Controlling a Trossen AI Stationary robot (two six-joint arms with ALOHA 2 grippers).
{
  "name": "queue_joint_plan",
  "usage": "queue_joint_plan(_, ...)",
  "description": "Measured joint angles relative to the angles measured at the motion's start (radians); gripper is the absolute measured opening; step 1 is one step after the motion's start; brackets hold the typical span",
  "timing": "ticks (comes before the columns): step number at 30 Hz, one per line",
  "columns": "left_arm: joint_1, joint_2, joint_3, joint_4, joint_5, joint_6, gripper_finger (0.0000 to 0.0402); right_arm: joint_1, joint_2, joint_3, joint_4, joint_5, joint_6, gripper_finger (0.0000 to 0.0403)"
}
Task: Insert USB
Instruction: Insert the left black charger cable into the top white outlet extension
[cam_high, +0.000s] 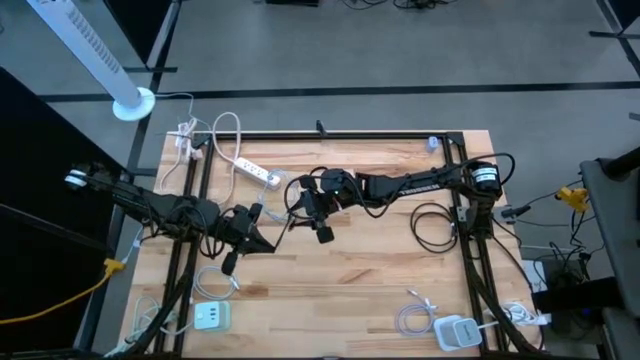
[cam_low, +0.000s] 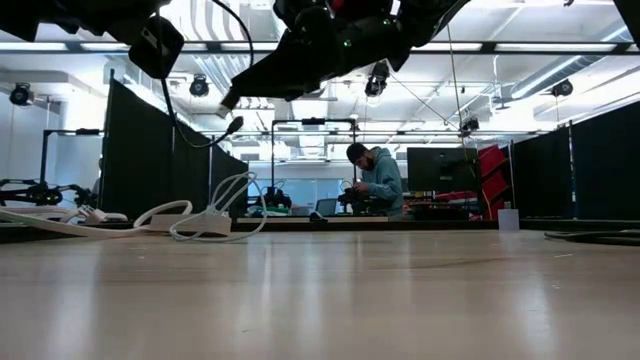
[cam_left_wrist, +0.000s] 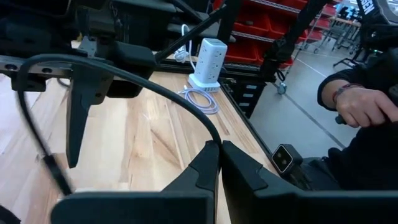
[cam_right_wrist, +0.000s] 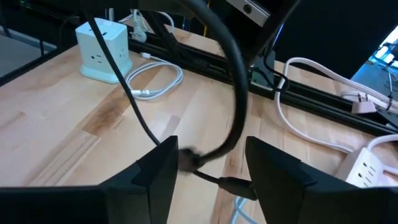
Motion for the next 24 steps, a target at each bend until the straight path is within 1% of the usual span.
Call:
queue_joint_plan(3,0.000,0.000,0.000,0.000,0.000,0.000,0.0000,0.000,0.000,0.000,-0.001,0.000,-0.001,0.0160)
queue_joint_plan(5,0.000,0.000,0.000,0.000,0.000,0.000,0.0000,0.000,0.000,0.000,-0.006,0.000,0.004,0.0139)
queue_joint_plan(7,0.000,0.000,0.000,0.000,0.000,0.000,0.0000,0.001,0.000,0.000,-0.007,0.000,0.011,0.0095)
queue_joint_plan(9,0.000,0.000,0.000,0.000,0.000,0.000,0.0000,0.005,0.000,0.000,-0.007,0.000,0.003,0.0033)
queue_joint_plan(10,0.000,0.000,0.000,0.000,0.000,0.000,0.0000,0.007,0.000,0.000,-0.007,0.000,-0.006,0.0018)
queue_joint_plan(17,0.000,0.000,0.000,-0.003,-0.001,-0.001,0.0000,0.010,0.000,0.000,-0.008,0.000,0.012,0.0005)
queue_joint_plan(19,0.000,0.000,0.000,-0.022,-0.002,-0.024,0.0001,0.009,0.000,0.000,-0.009,0.000,0.012,0.0005)
queue_joint_plan(21,0.000,0.000,-0.001,-0.058,-0.012,-0.054,0.0010,0.007,-0.003,0.000,-0.011,0.001,0.011,0.0005)
queue_joint_plan(24,0.000,0.000,-0.006,-0.115,-0.066,-0.083,0.0036,0.005,-0.015,0.000,-0.019,0.001,0.009,0.0005)
